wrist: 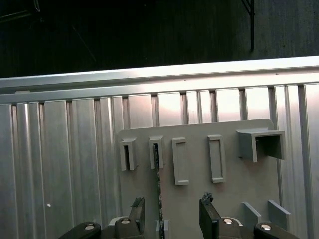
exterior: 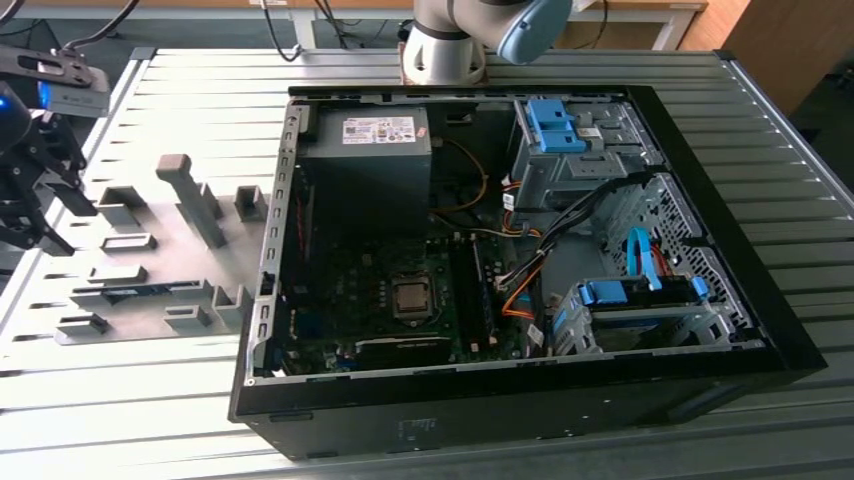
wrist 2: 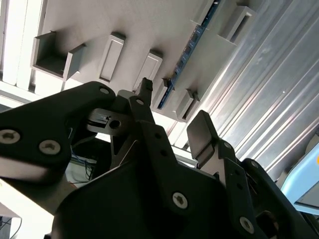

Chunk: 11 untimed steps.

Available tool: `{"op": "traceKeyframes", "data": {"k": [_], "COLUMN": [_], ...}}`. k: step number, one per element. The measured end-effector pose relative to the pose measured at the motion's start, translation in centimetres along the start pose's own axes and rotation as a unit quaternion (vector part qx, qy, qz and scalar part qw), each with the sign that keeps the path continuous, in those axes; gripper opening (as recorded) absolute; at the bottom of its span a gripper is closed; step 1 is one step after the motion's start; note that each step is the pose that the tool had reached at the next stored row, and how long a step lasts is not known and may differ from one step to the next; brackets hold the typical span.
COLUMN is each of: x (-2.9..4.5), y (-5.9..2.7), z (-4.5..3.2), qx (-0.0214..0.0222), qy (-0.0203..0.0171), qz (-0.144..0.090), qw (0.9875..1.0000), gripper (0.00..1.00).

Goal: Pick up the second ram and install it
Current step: 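Pick up the second ram and move it above second insertion slot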

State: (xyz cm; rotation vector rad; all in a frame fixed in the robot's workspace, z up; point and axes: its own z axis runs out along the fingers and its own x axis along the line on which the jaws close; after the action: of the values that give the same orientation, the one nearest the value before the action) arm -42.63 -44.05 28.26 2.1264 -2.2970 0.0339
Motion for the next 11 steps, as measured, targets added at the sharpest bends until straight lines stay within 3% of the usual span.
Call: {"op": "traceKeyframes", "data": {"k": [11], "x": [-0.02], "y": [-0.16], "z": [1.39], "qx": [0.0000], "qy": [0.0000], "qz": [0.001], "qw": [1.0000], "gripper": [0.55]}}
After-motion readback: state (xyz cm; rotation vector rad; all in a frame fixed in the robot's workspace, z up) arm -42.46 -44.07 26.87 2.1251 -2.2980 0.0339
